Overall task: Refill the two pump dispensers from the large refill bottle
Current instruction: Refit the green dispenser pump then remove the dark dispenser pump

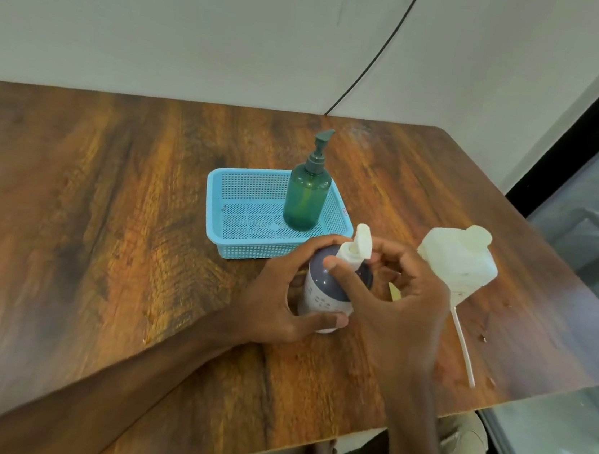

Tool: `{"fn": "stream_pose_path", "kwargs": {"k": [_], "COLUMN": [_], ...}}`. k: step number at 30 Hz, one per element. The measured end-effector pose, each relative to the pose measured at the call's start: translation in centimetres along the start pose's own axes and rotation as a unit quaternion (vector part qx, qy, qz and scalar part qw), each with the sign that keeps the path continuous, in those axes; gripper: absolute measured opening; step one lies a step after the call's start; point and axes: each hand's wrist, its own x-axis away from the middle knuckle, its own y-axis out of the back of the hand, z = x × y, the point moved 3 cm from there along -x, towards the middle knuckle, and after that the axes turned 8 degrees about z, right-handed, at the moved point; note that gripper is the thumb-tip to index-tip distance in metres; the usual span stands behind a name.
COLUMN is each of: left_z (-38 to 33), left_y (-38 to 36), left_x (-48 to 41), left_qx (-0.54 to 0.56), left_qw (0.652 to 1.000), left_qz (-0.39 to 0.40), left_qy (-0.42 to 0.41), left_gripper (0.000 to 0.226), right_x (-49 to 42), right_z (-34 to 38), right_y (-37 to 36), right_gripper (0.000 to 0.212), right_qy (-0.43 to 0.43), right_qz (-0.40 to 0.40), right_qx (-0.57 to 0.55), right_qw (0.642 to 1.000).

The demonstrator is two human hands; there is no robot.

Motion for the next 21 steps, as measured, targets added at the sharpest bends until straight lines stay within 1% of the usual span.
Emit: {"fn": "stream_pose_path", "kwargs": {"k": [2,4,7,9,11,13,14,16,18,21], "left_z": [0.2,0.3,0.1,0.0,-0.3,-0.4,-0.4,-0.2,-0.1,0.0], "left_y": [0.1,0.1,0.1,0.0,-0.1,-0.1,-0.1,-0.1,-0.1,-0.2], "left_x": [0.0,0.0,-0.1,-0.1,-0.1,-0.1,-0.1,-0.1,-0.1,-0.1], "left_qx": [-0.003,-0.001,0.002,0.009,0.008,0.005,0.004,0.002,0.005,0.001], "left_qw": [1.000,1.000,1.000,1.000,1.000,1.000,1.000,1.000,1.000,1.000], "left_qz": [-0.001,-0.001,-0.003,0.000,0.003,0.007,0.007,0.004,0.001,0.002], "left_qy": [-0.004,-0.007,-0.009,-0.007,-0.005,-0.005,-0.005,-0.005,-0.004,-0.001], "left_gripper": [0.091,0.091,0.090,0.090,0.088,0.087,0.087,0.089,0.091,0.092], "right_x": [0.2,0.5,0.8,0.9,0.7,0.5,0.4,0.2,0.2,0.7], "right_z": [0.1,-0.1,-0.7,-0.6,-0.1,0.3,0.4,0.2,-0.3,-0.5], "right_y": [-0.2,-0.2,0.1,0.0,-0.1,-0.3,-0.5,-0.9,-1.0,-0.8], "right_gripper": [0.031,0.031,0.032,0.037,0.040,0.047,0.047,0.043,0.042,0.054], "right_qy": [0.004,0.000,-0.027,-0.030,-0.026,-0.018,-0.018,-0.019,-0.021,-0.028], "right_qz": [-0.021,-0.019,0.030,0.060,0.043,-0.003,-0.021,-0.028,-0.006,0.038], "right_qx": [0.007,0.015,0.010,0.009,-0.009,-0.008,-0.003,-0.011,-0.034,-0.067], "right_qw": [1.000,1.000,0.999,0.998,0.999,1.000,1.000,0.999,0.999,0.997]}}
